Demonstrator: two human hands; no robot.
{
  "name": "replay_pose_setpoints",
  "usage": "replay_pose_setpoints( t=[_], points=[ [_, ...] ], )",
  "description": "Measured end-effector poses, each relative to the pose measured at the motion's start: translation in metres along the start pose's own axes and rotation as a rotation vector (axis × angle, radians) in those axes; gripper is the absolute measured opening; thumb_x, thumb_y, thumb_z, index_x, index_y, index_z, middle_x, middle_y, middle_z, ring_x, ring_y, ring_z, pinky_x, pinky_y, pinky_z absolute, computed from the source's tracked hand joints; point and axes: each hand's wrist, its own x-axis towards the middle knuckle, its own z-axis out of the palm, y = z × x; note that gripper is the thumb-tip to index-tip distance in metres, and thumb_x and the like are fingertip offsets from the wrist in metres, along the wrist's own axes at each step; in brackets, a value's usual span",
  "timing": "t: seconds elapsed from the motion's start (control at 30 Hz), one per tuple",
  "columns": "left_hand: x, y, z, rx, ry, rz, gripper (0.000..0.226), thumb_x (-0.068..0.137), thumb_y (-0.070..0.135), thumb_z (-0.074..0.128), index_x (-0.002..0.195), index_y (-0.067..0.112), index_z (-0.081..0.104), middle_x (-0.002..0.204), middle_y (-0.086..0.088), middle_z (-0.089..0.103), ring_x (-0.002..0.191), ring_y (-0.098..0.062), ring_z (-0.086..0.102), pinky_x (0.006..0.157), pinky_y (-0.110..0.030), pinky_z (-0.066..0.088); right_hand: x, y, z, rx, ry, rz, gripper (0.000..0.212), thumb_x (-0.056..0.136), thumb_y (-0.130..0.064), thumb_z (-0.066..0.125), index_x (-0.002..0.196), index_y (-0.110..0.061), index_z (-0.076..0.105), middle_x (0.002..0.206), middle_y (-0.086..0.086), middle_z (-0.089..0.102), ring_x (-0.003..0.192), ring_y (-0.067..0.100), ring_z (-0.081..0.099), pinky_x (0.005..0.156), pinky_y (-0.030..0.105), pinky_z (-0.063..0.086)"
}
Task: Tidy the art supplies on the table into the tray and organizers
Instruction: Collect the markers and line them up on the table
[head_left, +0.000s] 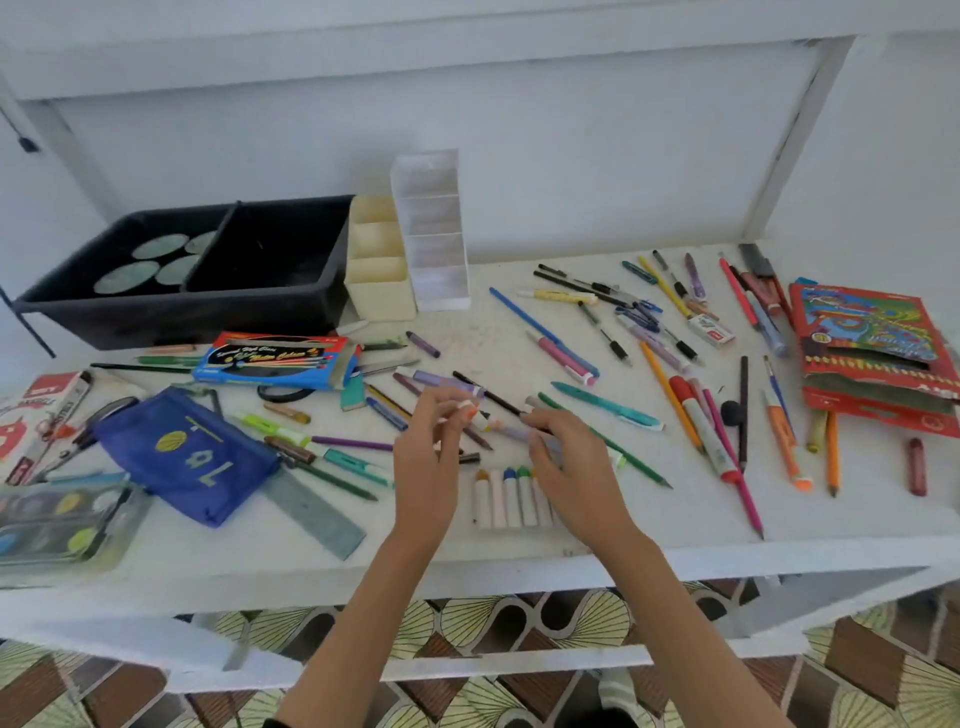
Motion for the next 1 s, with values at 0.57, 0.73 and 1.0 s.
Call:
replay_pose_setpoints(
  t=[0.57, 0.73, 1.0],
  points=[
    [-0.079, -0.036, -0.028, 0.175, -0.229, 0.182, 0.02, 0.093, 0.026, 0.041, 0.108, 0.031, 0.054, 0.123, 0.008, 0.059, 0.113, 0.0, 0.052, 0.092, -0.01, 0.043, -0.048, 0.011, 0.028, -0.58, 0.079, -0.179, 0.034, 0.095, -0.028, 0.035, 0.108, -0.017, 0.065, 0.116, 0.002, 0.066, 0.12, 0.022, 0.055, 0.103, 0.034, 0.033],
    [-0.079, -0.038, -0.03, 0.073, -0.267, 0.113, 0.025, 0.094, 0.007, 0.051, 0.106, 0.026, 0.061, 0.127, 0.012, 0.057, 0.123, -0.002, 0.049, 0.095, -0.021, 0.047, -0.048, 0.008, 0.027, -0.603, 0.095, -0.202, 0.035, 0.095, -0.027, 0.035, 0.108, -0.016, 0.065, 0.113, 0.002, 0.066, 0.115, 0.021, 0.057, 0.098, 0.032, 0.034],
    [-0.078, -0.044, -0.035, 0.132, -0.347, 0.108, 0.023, 0.091, 0.005, 0.053, 0.112, 0.004, 0.064, 0.126, 0.001, 0.057, 0.12, 0.004, 0.048, 0.101, -0.008, 0.034, -0.048, 0.01, 0.028, -0.613, 0.108, -0.222, 0.033, 0.094, -0.027, 0.037, 0.108, -0.015, 0.065, 0.114, 0.002, 0.066, 0.115, 0.021, 0.057, 0.099, 0.033, 0.036]
  ],
)
